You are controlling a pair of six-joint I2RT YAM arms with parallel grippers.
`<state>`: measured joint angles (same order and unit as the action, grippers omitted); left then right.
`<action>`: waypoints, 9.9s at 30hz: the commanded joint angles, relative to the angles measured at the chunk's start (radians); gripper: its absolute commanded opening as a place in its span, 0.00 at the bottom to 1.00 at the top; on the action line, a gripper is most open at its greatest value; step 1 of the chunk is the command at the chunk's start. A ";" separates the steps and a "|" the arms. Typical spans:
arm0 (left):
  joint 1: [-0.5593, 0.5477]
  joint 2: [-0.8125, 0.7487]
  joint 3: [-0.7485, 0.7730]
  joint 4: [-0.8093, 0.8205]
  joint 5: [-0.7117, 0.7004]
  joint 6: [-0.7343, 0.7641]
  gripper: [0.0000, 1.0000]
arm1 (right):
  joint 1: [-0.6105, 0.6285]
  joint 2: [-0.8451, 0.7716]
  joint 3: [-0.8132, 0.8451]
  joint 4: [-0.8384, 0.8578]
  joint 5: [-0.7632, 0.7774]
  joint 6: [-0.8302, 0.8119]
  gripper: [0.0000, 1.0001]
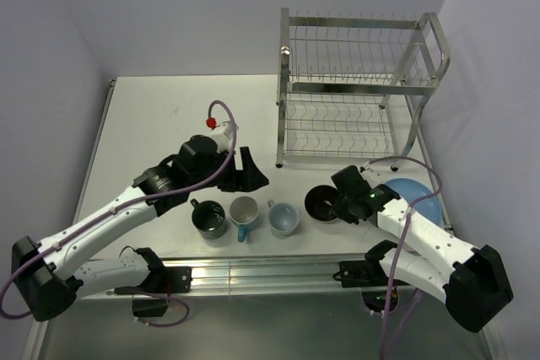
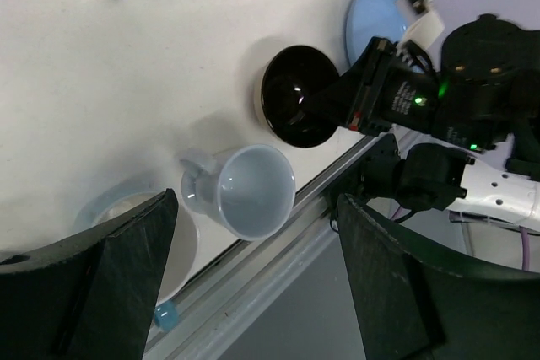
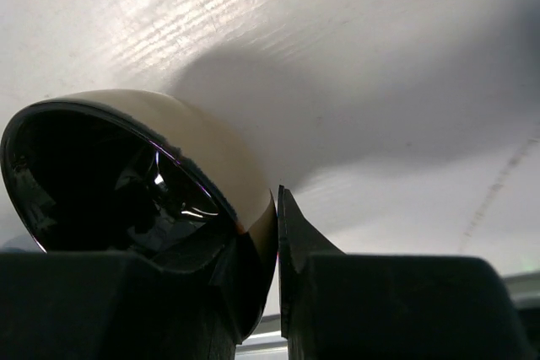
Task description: Load the mixed dishes into the dish rack
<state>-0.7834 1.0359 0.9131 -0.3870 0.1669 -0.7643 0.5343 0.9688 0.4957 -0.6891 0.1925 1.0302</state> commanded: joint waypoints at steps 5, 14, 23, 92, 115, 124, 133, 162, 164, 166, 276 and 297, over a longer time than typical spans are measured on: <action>-0.148 0.151 0.154 0.011 -0.157 0.002 0.80 | 0.018 -0.139 0.219 -0.150 0.160 -0.093 0.00; -0.244 0.325 0.302 0.002 -0.242 -0.013 0.77 | 0.147 -0.160 0.382 -0.262 0.137 -0.159 0.00; -0.287 0.400 0.331 0.017 -0.264 -0.030 0.76 | 0.360 -0.102 0.516 -0.354 0.248 -0.059 0.00; -0.089 0.165 -0.270 1.056 0.224 -0.515 0.00 | 0.685 -0.271 0.339 0.304 0.295 -0.237 0.18; -0.059 0.141 -0.298 1.014 0.223 -0.497 0.81 | 0.747 -0.343 0.282 0.270 0.466 -0.176 0.00; -0.043 0.093 -0.295 0.774 0.123 -0.414 0.88 | 0.747 -0.372 0.296 0.201 0.544 -0.168 0.00; -0.040 -0.025 -0.174 0.337 -0.160 -0.195 0.88 | 0.699 -0.321 0.317 0.096 0.720 -0.202 0.00; -0.039 -0.073 -0.210 0.346 -0.133 -0.101 0.86 | -0.074 -0.093 0.015 0.939 -0.007 -0.357 0.00; -0.039 -0.076 -0.217 0.346 -0.133 -0.096 0.86 | -0.102 -0.043 0.018 0.979 -0.047 -0.352 0.00; -0.039 -0.080 -0.220 0.347 -0.133 -0.090 0.86 | -0.135 0.003 0.032 1.000 -0.073 -0.357 0.00; 0.021 -0.077 -0.309 0.225 -0.159 0.003 0.85 | -0.249 0.805 0.782 0.729 -0.107 -0.759 0.94; 0.021 -0.073 -0.261 0.017 -0.279 0.006 0.78 | -0.235 0.288 0.313 0.662 -0.107 -0.458 0.93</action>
<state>-0.7662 0.9543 0.6048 -0.3443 -0.0860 -0.7708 0.2867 1.3453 0.8589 -0.0109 0.0856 0.5083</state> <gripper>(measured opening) 0.784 0.936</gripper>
